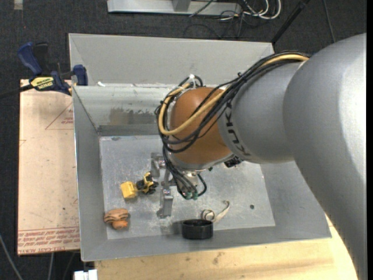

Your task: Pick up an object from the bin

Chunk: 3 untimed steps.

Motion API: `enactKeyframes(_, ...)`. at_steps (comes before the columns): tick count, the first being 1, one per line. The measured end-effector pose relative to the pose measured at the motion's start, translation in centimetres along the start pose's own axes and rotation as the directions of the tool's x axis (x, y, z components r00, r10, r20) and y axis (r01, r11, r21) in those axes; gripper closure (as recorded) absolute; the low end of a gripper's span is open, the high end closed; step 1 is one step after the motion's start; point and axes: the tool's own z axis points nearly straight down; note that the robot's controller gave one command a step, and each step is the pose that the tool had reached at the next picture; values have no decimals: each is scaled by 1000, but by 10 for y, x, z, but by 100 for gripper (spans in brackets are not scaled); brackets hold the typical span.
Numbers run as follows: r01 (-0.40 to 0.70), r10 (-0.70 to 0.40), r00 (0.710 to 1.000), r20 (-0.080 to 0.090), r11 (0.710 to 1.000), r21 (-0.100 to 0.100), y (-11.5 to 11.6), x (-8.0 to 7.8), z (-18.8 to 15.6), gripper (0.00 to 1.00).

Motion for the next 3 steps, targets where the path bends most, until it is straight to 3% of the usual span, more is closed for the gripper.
enactKeyframes(1,8,-8,1000,-14,1000,1,11,1,36,0)
enactKeyframes(3,-119,119,993,-11,993,5,-7,-19,34,0)
